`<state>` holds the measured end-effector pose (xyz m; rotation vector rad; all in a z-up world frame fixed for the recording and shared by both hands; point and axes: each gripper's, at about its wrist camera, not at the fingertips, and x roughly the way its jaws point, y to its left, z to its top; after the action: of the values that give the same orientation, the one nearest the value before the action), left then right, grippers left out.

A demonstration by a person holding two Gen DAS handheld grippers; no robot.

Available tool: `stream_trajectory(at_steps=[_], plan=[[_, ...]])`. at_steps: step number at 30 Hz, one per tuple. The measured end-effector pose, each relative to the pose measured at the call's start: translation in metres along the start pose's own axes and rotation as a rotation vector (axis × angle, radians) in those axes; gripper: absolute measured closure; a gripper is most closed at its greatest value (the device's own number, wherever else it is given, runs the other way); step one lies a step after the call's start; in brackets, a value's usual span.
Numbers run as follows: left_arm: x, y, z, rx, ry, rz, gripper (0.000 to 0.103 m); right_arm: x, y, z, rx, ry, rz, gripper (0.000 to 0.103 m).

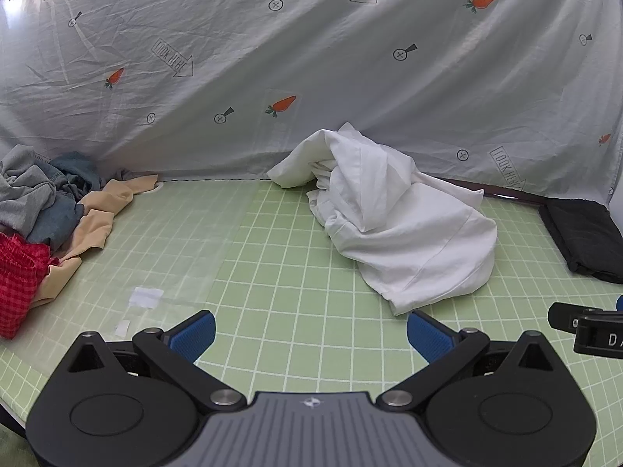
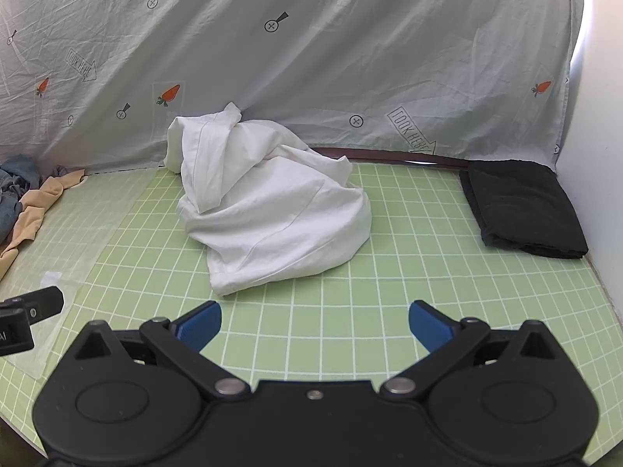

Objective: Fold clothes

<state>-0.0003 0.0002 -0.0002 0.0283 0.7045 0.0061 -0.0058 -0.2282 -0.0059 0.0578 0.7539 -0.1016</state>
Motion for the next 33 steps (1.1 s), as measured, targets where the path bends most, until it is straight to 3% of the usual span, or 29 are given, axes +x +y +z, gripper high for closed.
stream_trajectory(at_steps=[33], plan=[[0.0041,0.0032,-0.002,0.01,0.018,-0.003,0.0,0.0018,-0.0005,-0.0013,0.007,0.008,-0.006,0.0]])
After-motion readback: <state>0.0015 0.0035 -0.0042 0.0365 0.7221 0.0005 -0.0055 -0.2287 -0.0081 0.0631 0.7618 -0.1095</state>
